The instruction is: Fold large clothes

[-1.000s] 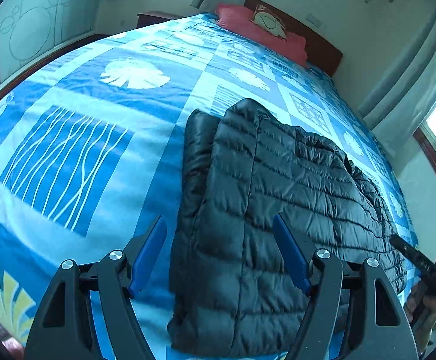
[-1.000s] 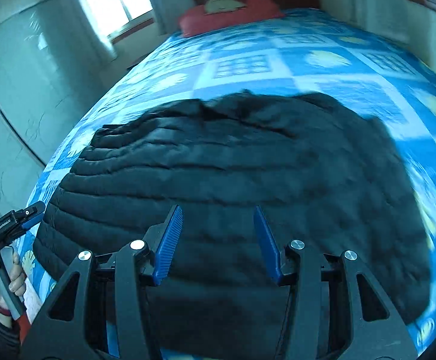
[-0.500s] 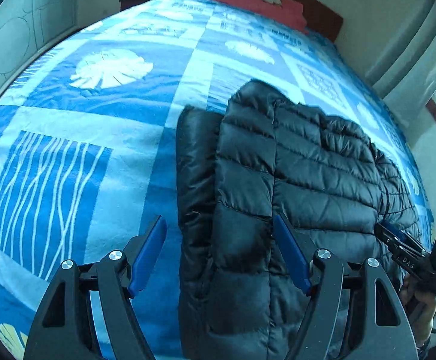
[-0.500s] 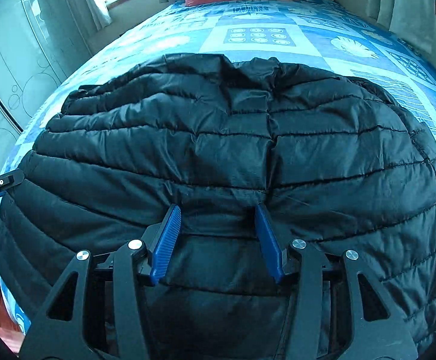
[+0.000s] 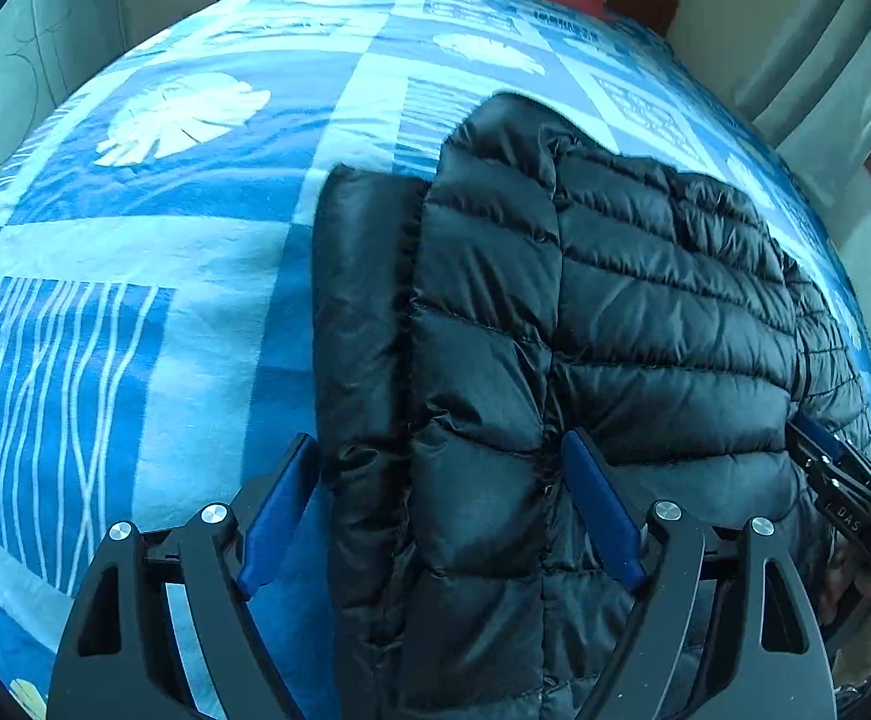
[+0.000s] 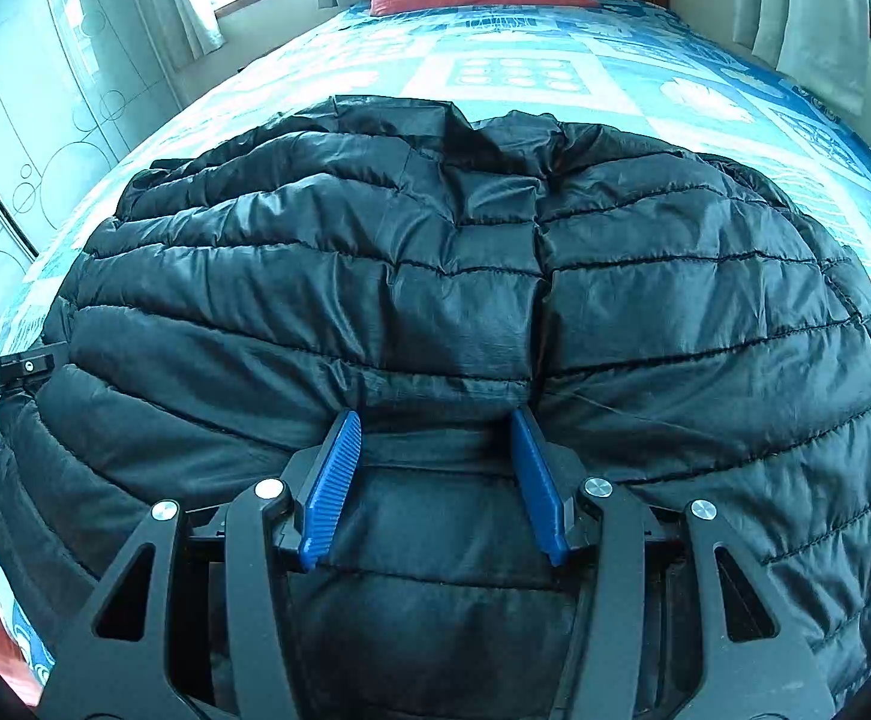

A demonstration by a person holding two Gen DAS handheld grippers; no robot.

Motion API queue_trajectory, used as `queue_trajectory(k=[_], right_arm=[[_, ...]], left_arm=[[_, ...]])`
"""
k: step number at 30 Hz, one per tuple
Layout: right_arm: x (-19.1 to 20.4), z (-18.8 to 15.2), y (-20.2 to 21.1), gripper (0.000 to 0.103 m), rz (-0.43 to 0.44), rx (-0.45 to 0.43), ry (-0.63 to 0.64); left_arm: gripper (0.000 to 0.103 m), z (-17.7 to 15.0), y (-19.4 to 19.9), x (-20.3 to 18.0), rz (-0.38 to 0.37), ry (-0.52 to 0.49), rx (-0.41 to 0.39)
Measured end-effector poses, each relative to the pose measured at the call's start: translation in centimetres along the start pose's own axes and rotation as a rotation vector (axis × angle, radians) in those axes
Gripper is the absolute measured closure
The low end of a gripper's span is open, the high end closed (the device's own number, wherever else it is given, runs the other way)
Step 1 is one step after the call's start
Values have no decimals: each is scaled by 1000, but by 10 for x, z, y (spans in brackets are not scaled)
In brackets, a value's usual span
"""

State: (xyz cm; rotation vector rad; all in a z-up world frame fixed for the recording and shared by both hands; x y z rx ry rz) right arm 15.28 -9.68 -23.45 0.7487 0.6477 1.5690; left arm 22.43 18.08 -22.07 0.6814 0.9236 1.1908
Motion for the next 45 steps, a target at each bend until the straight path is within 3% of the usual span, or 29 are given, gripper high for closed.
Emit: queue_trajectory(k=[3,8,14,18,22,30,36,41,45], right_arm=[[1,0,0,52,-10,-4,6],[2,0,-1,52,-19,-9,10],[3,-1,-1,52,-31,-16,20],[5,-1,-1,52,-44,-23,33],[10,-4,0,52,-57,-32,41],[13,-5,1,52,-59,-44,42],[9,-3,14,52,-43,-70,26],[-25,2,55,52,-73,-135,-20],[-72,3,93,52,-144,-198,-55]], left_arm=[[18,-1,-10,2,-33,21,32],[22,1,-12,-4,-18,-43,27],[48,1,-6,-16,-45,-81,12],[70,1,4,-29,-28,-122,-9],[79,3,16,-34,-7,-136,-29],[82,21,68,-70,-5,-158,-126],[82,33,113,-133,-26,-246,-198],[82,35,125,-195,-30,-341,-219],[82,34,118,-244,-9,-428,-224]])
Point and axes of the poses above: each gripper's, at about its wrist camera, not at the fingertips, and y roughly against the way its jaws point, x to its left, z to its top, the point moved 7 cm from there along -y, roughly the way its jaws point, and after that the axes turned 4 degrees about -x, right-handed, at the moved point
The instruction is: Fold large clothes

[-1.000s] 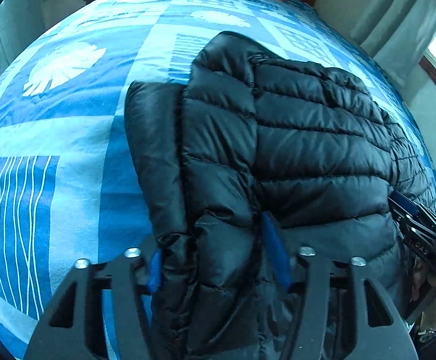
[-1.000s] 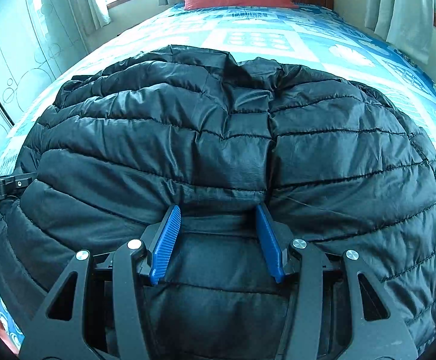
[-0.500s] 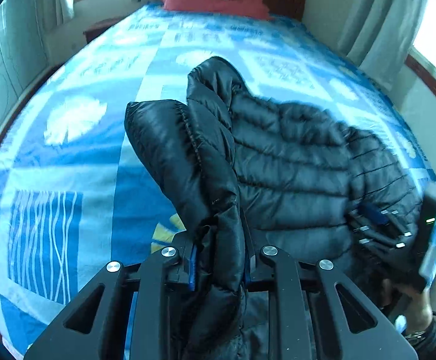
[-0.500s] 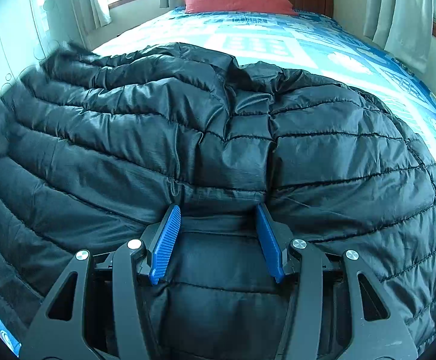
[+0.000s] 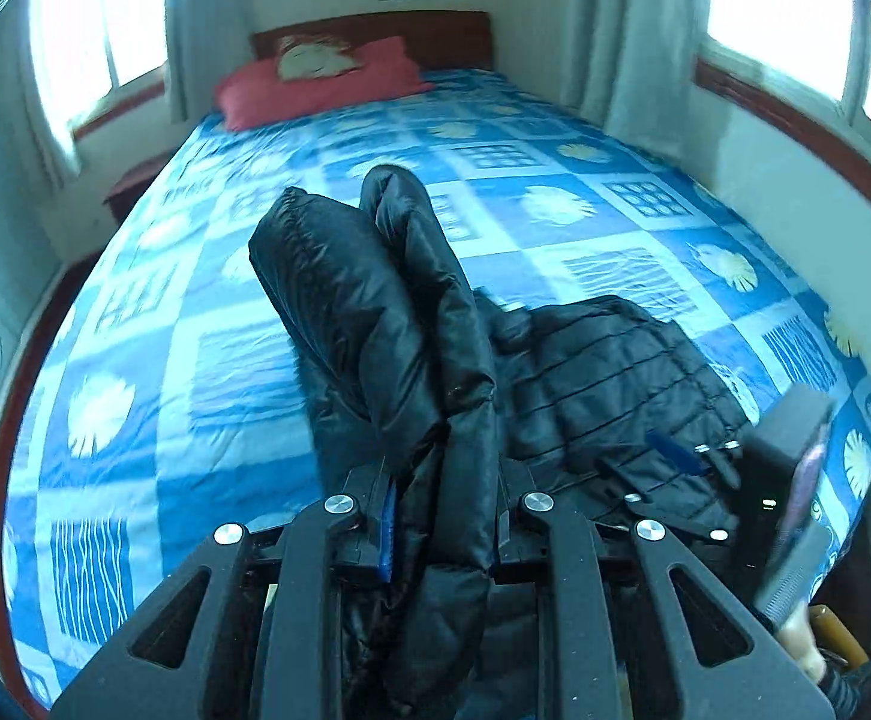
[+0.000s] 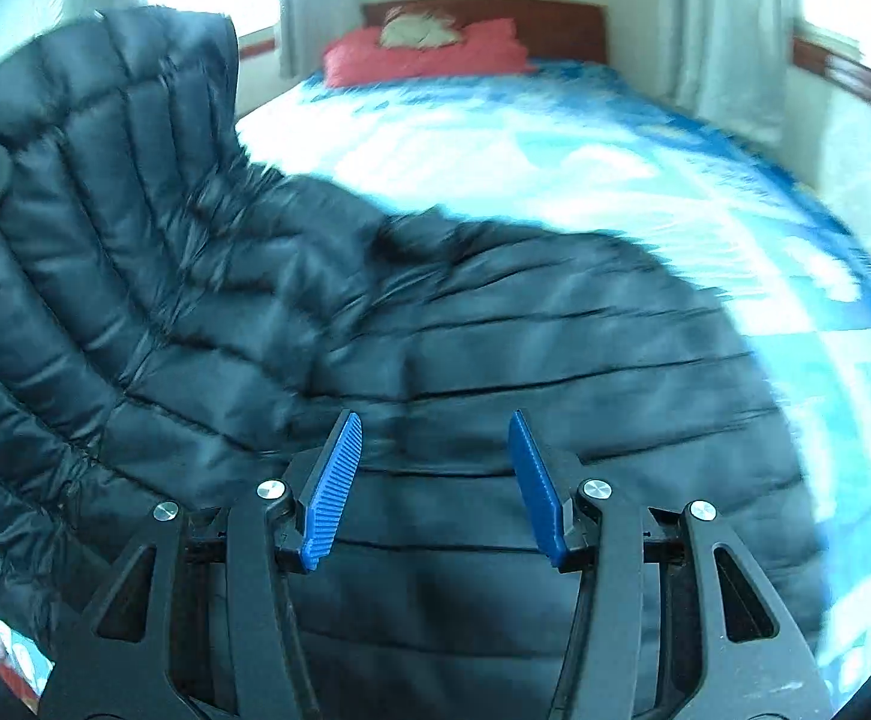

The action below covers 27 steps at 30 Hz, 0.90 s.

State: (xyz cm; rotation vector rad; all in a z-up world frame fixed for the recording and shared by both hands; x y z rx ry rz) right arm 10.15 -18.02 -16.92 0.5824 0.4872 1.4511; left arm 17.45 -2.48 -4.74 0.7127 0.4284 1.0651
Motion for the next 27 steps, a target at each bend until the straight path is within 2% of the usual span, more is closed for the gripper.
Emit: queue_trajectory(k=[8,15,19,27], right_arm=[[-103,-14,22,52,-142,3,-124],[-165,-42,28,52,-197,34,-221],[-181,-47,21,52,-210,49,-235],[-193,-58,9,52,-209,79,-256]], left_arm=[[82,24,-46,-102,-26,-128,38],[82,11,-91,-184,-124,-179,107],[82,-7,-116,-206,-141,-176,146],[81,-21,-132,-218,-136,-172,137]])
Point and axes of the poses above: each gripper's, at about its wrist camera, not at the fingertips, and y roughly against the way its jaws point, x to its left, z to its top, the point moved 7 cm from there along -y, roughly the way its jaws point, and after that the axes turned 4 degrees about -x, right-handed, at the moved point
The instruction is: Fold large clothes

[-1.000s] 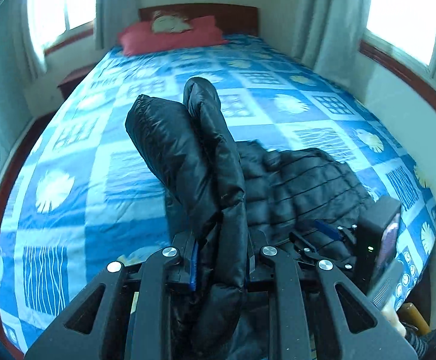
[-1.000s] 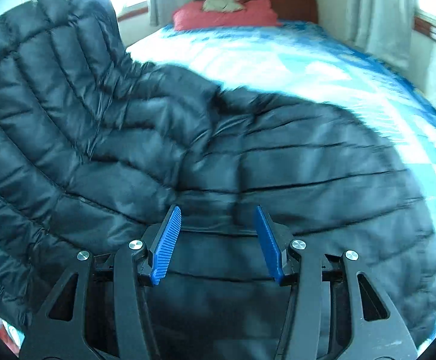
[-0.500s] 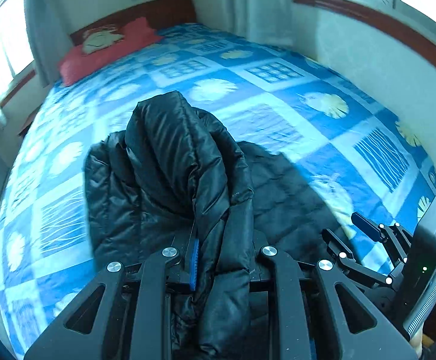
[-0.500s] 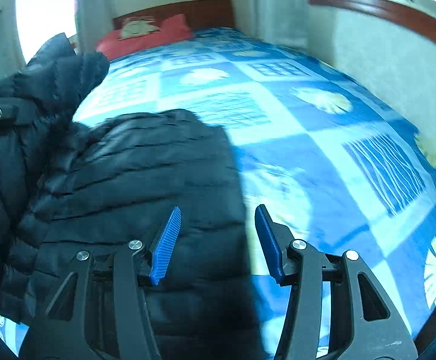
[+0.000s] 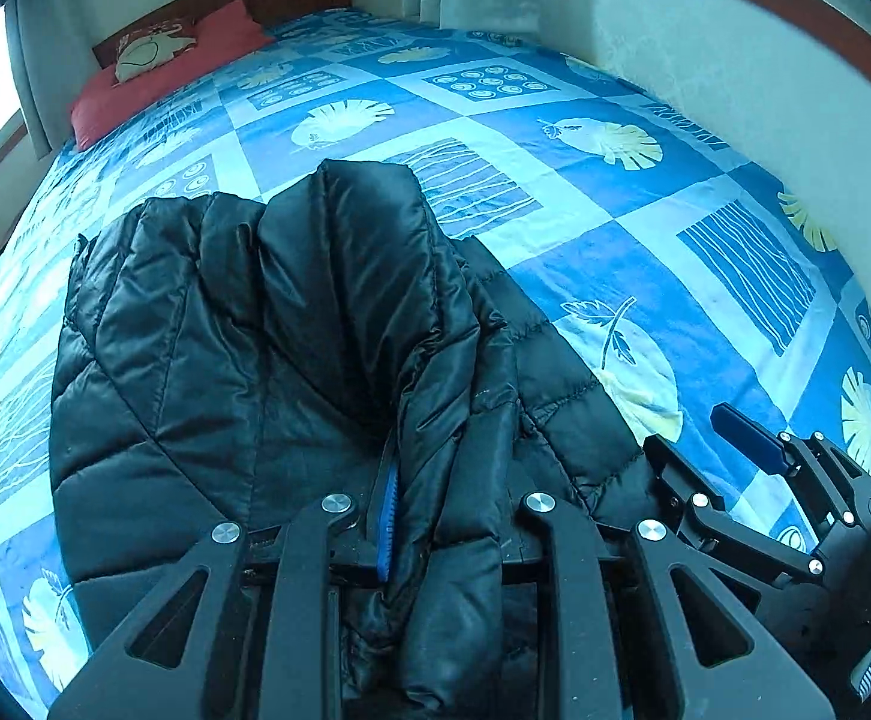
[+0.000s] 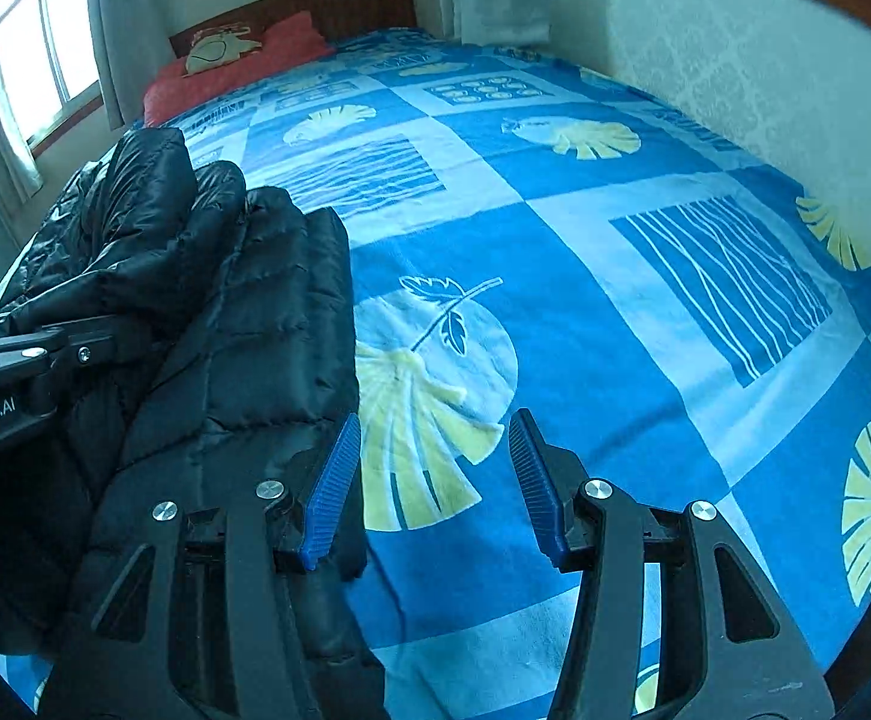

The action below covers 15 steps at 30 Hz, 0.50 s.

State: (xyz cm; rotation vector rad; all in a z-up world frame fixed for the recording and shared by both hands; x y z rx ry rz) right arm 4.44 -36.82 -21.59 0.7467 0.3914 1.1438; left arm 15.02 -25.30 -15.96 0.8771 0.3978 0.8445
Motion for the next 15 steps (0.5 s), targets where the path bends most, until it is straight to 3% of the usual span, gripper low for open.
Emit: queue_trajectory(k=[5,15], right_arm=[[-1,-2,-4,52,-3,10,-2],[-17,-2,-3,52,-29,17,-21]], left_arm=[[78,-1,5,-6,11,-16,-18],[48,-2,51,-37,-42,13,-101]])
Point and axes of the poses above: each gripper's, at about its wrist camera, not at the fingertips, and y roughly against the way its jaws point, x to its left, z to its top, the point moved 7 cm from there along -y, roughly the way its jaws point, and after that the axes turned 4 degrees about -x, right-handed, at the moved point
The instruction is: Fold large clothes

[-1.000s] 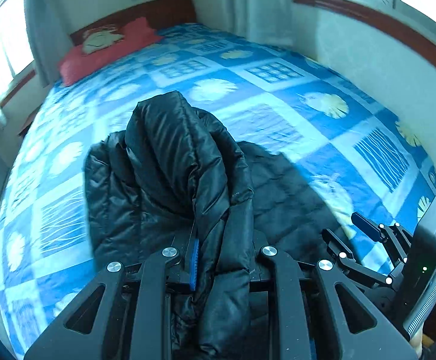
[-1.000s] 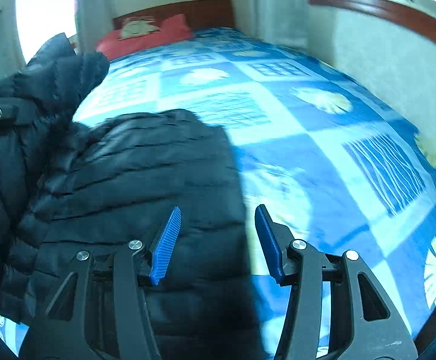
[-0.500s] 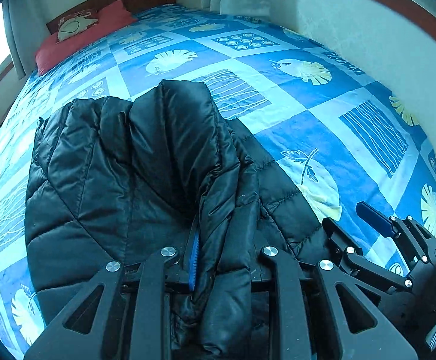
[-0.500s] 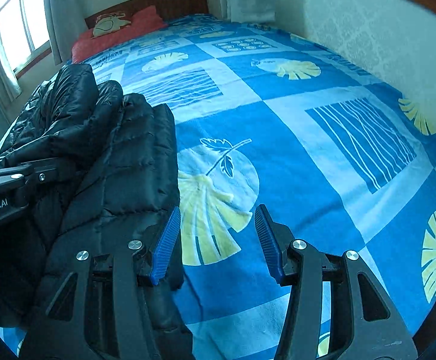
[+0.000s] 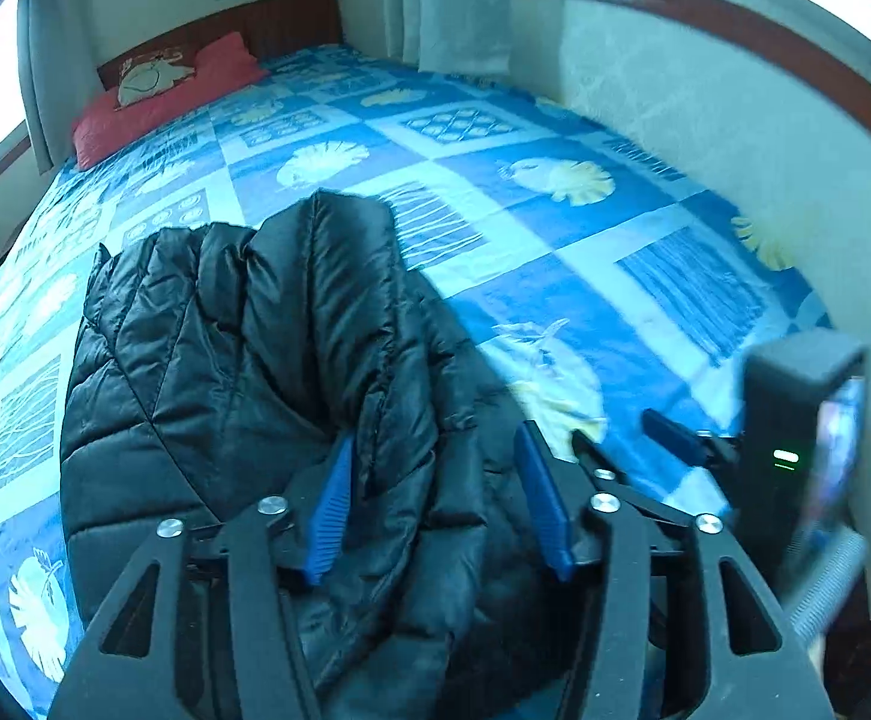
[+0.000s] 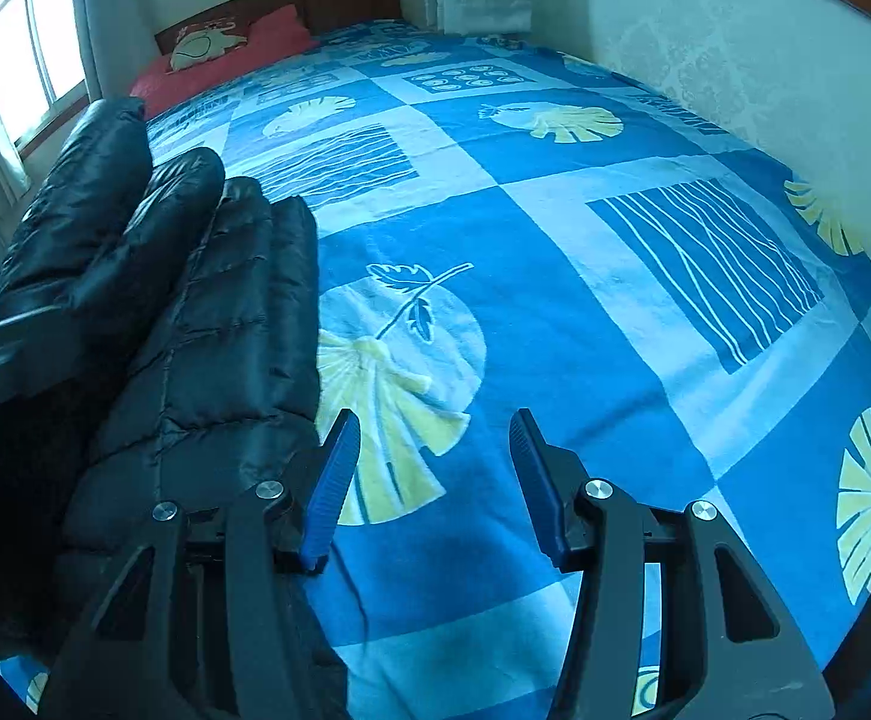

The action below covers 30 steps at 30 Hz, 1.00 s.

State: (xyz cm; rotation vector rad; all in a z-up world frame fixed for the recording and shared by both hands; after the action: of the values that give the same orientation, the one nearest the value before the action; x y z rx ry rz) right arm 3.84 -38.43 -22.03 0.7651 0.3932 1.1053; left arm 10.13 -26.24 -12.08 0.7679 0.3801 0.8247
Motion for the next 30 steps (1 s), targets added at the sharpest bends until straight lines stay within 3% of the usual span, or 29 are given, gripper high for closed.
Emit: queue_trajectory(k=[6,14,21,27,28,30], right_arm=[[-7,1,5,51,-1,0,-16],[-2,6,21,51,-1,-26,2],[17,20,41,51,17,-67,30],[44,42,57,50,65,-103,47],[51,47,59,42,91,-106,42],[65,53,61,37,138,-102,33]], left_arm=[[42,6,28,-19,-88,22,-24],[42,4,68,-7,-95,52,-96],[42,0,117,57,32,97,-218],[42,-26,115,140,162,211,-211],[42,-31,112,149,169,230,-203],[42,-46,103,169,188,276,-182]])
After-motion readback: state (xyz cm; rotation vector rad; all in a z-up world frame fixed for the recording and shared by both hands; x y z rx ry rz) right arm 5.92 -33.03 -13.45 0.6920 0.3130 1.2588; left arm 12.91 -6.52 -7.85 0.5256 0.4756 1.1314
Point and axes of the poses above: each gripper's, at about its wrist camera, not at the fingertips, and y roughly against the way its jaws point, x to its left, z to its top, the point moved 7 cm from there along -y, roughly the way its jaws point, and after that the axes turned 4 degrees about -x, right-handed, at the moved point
